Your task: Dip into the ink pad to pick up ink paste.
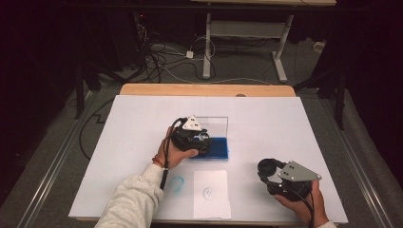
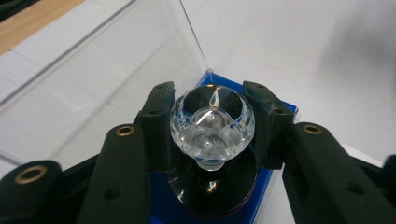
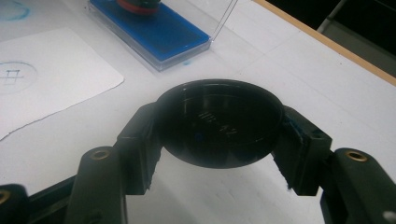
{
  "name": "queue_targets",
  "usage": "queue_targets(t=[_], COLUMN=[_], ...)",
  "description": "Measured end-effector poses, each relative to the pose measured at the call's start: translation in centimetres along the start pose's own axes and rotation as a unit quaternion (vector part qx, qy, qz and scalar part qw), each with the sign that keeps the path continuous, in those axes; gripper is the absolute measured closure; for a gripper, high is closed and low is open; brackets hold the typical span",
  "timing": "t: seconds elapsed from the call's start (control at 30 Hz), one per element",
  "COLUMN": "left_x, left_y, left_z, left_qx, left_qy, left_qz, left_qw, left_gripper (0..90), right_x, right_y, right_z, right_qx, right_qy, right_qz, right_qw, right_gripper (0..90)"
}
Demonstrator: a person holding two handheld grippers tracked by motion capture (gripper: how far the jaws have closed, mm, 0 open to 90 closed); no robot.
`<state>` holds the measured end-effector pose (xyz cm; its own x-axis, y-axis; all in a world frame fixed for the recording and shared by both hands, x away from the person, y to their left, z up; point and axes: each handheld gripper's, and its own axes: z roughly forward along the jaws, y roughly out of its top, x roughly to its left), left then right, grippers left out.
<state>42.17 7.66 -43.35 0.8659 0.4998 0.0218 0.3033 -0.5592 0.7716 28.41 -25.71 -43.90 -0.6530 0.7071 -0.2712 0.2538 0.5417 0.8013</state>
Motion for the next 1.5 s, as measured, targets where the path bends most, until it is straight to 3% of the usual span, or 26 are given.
queue_targets(t=[0.17, 0.27, 0.37, 0.63, 0.77, 1.03, 1.2, 1.5], left_x=[-0.1, 0.0, 0.0, 0.1, -0.3, -0.4, -0.2, -0.2], left_y=[-0.4, -0.7, -0.7, -1.2, -0.9, -0.5, -0.3, -0.2], left_z=[0.2, 0.3, 0.2, -0.2, -0.1, -0.1, 0.0, 0.1], left_qx=[0.001, -0.006, -0.002, 0.008, 0.020, 0.037, 0.039, 0.044], left_qy=[0.007, 0.000, 0.000, -0.004, 0.007, 0.010, 0.008, 0.016], left_qz=[0.003, -0.005, 0.001, -0.007, 0.003, 0.003, -0.006, -0.003], left_qw=[1.0000, 1.0000, 1.0000, 0.9999, 0.9998, 0.9993, 0.9992, 0.9989], left_gripper=[54.8, 54.8, 54.8, 54.8, 54.8, 54.8, 54.8, 54.6], right_x=[0.1, 0.1, 0.2, 0.3, 0.3, 0.4, 0.4, 0.5], right_y=[-0.1, -0.1, -0.1, -0.2, -0.1, -0.1, -0.1, -0.1], right_z=[0.1, 0.1, 0.2, 0.3, 0.4, 0.4, 0.4, 0.4], right_qx=[0.004, 0.007, 0.011, 0.019, 0.020, 0.020, 0.021, 0.023], right_qy=[-0.001, 0.005, 0.008, 0.008, 0.010, 0.009, 0.009, 0.008], right_qz=[0.002, -0.004, -0.006, -0.006, -0.008, -0.009, -0.012, -0.013], right_qw=[1.0000, 1.0000, 0.9999, 0.9998, 0.9997, 0.9997, 0.9997, 0.9996], right_gripper=[38.8, 38.8, 38.7, 38.7, 38.7, 38.7, 38.7, 38.7])
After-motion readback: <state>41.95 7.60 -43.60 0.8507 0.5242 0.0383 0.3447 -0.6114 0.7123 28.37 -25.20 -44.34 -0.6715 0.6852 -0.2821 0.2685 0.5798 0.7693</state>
